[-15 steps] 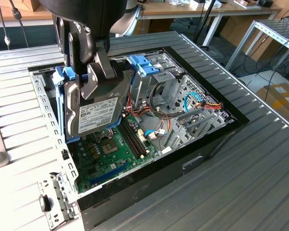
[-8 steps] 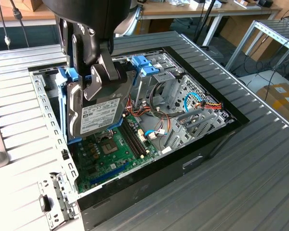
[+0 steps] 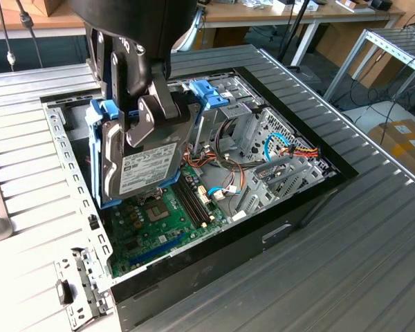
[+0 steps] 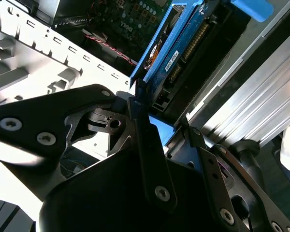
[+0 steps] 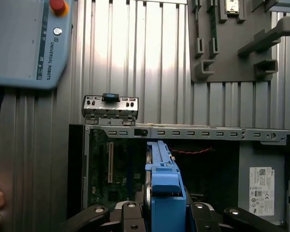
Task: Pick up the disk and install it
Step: 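Pick up the disk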
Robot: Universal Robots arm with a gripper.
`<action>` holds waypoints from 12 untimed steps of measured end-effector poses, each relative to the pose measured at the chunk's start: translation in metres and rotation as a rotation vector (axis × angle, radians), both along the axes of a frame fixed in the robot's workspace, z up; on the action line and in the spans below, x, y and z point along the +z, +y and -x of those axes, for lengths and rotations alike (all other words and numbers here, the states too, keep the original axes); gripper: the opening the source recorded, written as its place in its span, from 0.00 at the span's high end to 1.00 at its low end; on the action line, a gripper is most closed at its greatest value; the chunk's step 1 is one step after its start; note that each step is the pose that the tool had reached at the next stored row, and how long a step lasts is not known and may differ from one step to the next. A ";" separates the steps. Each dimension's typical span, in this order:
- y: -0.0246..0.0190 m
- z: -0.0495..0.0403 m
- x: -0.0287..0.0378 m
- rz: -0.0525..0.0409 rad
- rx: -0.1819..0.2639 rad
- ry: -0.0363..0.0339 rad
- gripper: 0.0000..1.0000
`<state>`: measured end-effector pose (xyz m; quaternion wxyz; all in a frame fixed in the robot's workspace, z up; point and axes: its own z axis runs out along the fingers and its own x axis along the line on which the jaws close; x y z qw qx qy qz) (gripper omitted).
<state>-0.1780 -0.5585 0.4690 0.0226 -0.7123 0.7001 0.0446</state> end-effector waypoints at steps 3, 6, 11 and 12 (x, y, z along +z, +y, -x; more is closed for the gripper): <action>-0.0014 -0.0018 -0.0002 0.0001 0.000 0.0001 0.63; -0.0028 -0.0035 -0.0005 0.0001 0.000 0.0001 0.63; -0.0043 -0.0052 -0.0007 0.0001 0.000 0.0001 0.63; -0.0046 -0.0056 -0.0008 0.0001 0.000 0.0000 0.63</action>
